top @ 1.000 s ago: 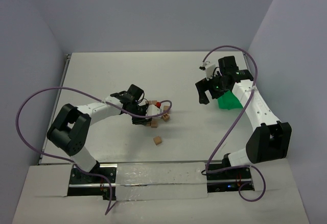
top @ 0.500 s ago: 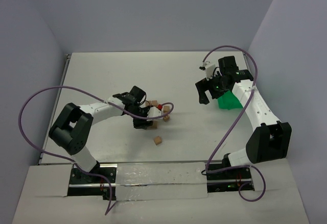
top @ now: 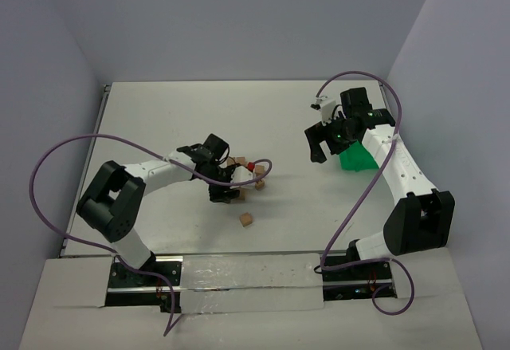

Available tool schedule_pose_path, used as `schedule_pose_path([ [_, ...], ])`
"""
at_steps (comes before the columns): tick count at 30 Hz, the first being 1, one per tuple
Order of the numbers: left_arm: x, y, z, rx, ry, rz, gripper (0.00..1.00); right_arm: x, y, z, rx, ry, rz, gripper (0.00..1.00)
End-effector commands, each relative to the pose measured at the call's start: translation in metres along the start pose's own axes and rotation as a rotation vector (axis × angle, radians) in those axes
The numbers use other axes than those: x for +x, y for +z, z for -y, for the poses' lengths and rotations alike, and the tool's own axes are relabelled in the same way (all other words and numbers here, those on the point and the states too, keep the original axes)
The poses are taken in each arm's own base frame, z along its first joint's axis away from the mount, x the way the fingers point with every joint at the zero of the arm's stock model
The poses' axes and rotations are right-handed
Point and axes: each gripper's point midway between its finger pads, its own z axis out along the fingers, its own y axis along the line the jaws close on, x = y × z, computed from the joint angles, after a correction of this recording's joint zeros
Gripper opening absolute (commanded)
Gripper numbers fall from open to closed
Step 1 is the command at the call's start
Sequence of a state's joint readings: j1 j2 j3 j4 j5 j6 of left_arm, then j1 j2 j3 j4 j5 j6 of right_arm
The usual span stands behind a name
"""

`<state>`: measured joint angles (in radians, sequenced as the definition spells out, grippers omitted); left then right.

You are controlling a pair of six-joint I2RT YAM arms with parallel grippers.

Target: Build the wood block tower

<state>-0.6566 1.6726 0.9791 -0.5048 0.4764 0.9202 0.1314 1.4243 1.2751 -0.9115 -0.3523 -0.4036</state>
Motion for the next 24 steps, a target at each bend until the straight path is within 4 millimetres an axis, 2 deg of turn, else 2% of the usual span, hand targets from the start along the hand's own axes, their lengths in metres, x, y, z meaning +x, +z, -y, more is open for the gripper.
schedule_pose_path([
  [1,-0.029,0.000,-0.011,-0.005,0.035,0.069,0.65,-0.006,0.000,0.000,-0.002,-0.021,0.014,1.00],
  [16,-0.039,0.008,-0.013,0.007,0.050,0.067,0.58,-0.002,0.002,0.000,-0.003,-0.028,0.003,1.00],
  [24,-0.035,0.011,-0.012,0.018,0.050,0.057,0.46,0.000,0.002,0.002,0.004,-0.032,-0.003,1.00],
])
